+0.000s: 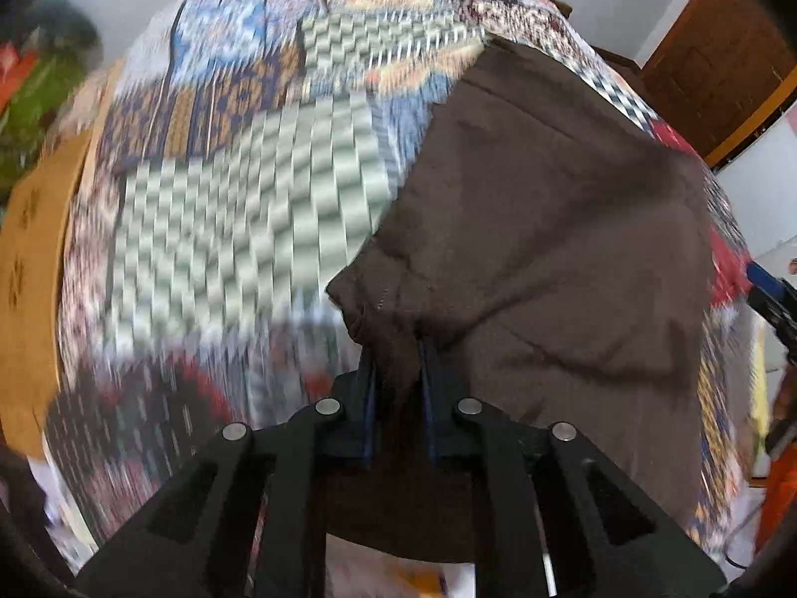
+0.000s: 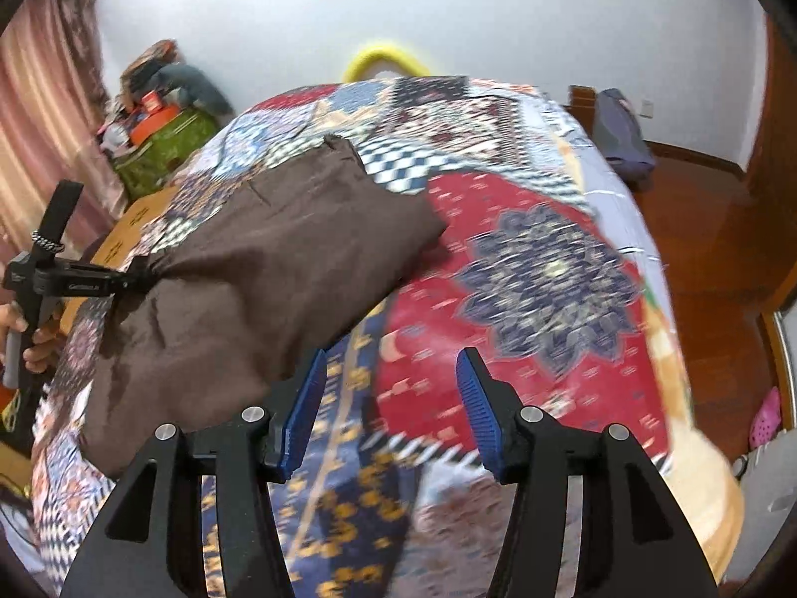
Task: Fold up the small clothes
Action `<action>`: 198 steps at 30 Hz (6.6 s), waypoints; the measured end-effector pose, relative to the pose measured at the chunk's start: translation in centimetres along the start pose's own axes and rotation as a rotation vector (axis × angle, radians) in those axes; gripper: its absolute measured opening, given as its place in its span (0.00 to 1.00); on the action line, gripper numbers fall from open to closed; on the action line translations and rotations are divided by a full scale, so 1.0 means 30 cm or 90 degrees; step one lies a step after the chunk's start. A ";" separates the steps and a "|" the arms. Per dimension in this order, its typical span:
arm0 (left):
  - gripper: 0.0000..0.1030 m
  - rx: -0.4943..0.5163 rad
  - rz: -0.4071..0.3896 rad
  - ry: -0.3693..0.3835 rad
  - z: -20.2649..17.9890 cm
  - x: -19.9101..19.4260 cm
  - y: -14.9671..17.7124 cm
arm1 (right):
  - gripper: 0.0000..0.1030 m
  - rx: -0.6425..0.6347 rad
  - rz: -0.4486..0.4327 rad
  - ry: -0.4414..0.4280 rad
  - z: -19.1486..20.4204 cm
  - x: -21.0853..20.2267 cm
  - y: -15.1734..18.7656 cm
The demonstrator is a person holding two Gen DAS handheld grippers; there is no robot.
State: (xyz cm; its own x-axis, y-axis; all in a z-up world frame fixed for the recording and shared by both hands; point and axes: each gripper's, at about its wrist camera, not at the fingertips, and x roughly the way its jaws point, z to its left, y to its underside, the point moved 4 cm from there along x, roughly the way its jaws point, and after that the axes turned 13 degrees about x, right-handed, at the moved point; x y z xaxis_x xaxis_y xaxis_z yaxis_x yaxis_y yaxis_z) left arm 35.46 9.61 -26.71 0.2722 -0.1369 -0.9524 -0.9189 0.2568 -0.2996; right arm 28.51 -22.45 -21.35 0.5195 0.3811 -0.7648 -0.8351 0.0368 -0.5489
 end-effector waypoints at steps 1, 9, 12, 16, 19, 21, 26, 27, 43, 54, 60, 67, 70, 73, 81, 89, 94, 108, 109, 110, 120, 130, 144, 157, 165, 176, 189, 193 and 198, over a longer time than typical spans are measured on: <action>0.13 -0.003 0.005 0.011 -0.015 -0.011 0.036 | 0.50 -0.008 0.010 -0.005 0.025 0.002 0.016; 0.13 0.007 -0.028 0.102 -0.226 -0.128 0.211 | 0.53 -0.060 0.039 -0.035 0.159 -0.017 0.084; 0.14 0.030 -0.040 0.046 -0.241 -0.144 0.234 | 0.57 -0.074 0.050 -0.038 0.190 -0.012 0.113; 0.14 0.044 -0.053 -0.039 -0.191 -0.152 0.269 | 0.56 -0.092 0.088 -0.024 0.213 0.018 0.203; 0.14 0.039 -0.056 -0.101 -0.141 -0.154 0.303 | 0.56 -0.089 0.107 -0.021 0.207 0.023 0.261; 0.14 0.024 -0.051 -0.105 -0.113 -0.151 0.330 | 0.57 -0.082 0.107 -0.019 0.196 0.009 0.295; 0.17 0.004 -0.078 -0.075 -0.104 -0.212 0.361 | 0.57 -0.084 0.097 -0.012 0.181 -0.052 0.294; 0.25 0.008 -0.088 -0.068 -0.120 -0.230 0.356 | 0.57 -0.084 0.092 -0.012 0.182 -0.064 0.287; 0.63 0.090 -0.089 -0.146 -0.237 -0.223 0.485 | 0.58 -0.055 0.092 -0.020 0.160 -0.083 0.331; 0.72 0.120 -0.135 -0.133 -0.329 -0.327 0.484 | 0.58 -0.135 0.098 -0.019 0.225 -0.122 0.367; 0.79 0.204 -0.104 -0.142 -0.460 -0.251 0.467 | 0.58 -0.215 0.077 0.002 0.278 -0.049 0.373; 0.86 0.246 -0.103 -0.164 -0.485 -0.188 0.390 | 0.44 -0.232 0.107 -0.027 0.300 0.010 0.345; 0.90 0.264 -0.107 -0.165 -0.479 -0.156 0.351 | 0.26 -0.218 0.122 -0.029 0.295 0.033 0.332; 0.90 0.288 -0.114 -0.190 -0.465 -0.133 0.313 | 0.20 -0.210 0.133 -0.040 0.294 0.038 0.321; 0.55 0.339 -0.113 -0.237 -0.414 -0.086 0.245 | 0.13 -0.183 0.144 -0.074 0.286 0.024 0.315; 0.12 0.317 -0.096 -0.178 -0.410 -0.091 0.223 | 0.09 -0.149 0.139 -0.114 0.276 -0.014 0.281; 0.10 0.316 -0.086 -0.086 -0.419 -0.169 0.269 | 0.09 -0.174 0.143 -0.133 0.290 -0.086 0.267; 0.09 0.308 -0.078 0.061 -0.374 -0.274 0.117 | 0.08 -0.233 0.139 -0.123 0.346 -0.142 0.037; 0.09 0.307 -0.076 0.065 -0.360 -0.270 0.091 | 0.08 -0.235 0.142 -0.121 0.345 -0.135 0.017; 0.09 0.305 -0.075 0.067 -0.346 -0.267 0.068 | 0.08 -0.236 0.144 -0.116 0.344 -0.120 -0.010; 0.10 0.294 -0.019 0.097 -0.196 -0.135 -0.195 | 0.08 -0.225 0.188 -0.085 0.308 0.113 -0.227; 0.57 0.221 -0.051 -0.026 -0.051 -0.002 -0.356 | 0.18 -0.185 0.175 -0.082 0.277 0.289 -0.327; 0.66 0.134 -0.087 -0.035 -0.055 -0.124 -0.142 | 0.46 -0.168 0.076 -0.111 0.265 0.112 -0.234; 0.21 0.077 -0.089 -0.001 -0.112 -0.075 0.000 | 0.46 -0.113 0.078 -0.106 0.235 0.143 -0.046; 0.04 0.114 -0.199 -0.065 -0.160 -0.229 -0.053 | 0.46 -0.116 0.041 -0.111 0.253 0.119 -0.089; 0.04 0.040 -0.200 -0.091 -0.013 -0.134 -0.207 | 0.34 -0.133 0.034 -0.055 0.236 0.260 -0.173; 0.59 -0.002 -0.184 -0.100 0.113 -0.063 -0.156 | 0.34 -0.096 -0.035 -0.063 0.243 0.177 -0.141; 0.70 0.010 -0.172 -0.070 0.096 -0.054 -0.085 | 0.34 -0.107 -0.021 -0.115 0.318 0.142 -0.094; 0.54 0.010 -0.118 0.020 0.037 0.042 -0.041 | 0.34 -0.115 0.027 -0.122 0.348 0.199 -0.008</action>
State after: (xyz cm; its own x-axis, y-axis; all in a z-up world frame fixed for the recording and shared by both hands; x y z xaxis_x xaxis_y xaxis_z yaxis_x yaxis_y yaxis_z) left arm 37.25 10.17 -27.61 0.4275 -0.2138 -0.8784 -0.8491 0.2387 -0.4713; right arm 29.93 -10.55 -22.27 0.4261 0.5473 -0.7203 -0.8010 -0.1419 -0.5816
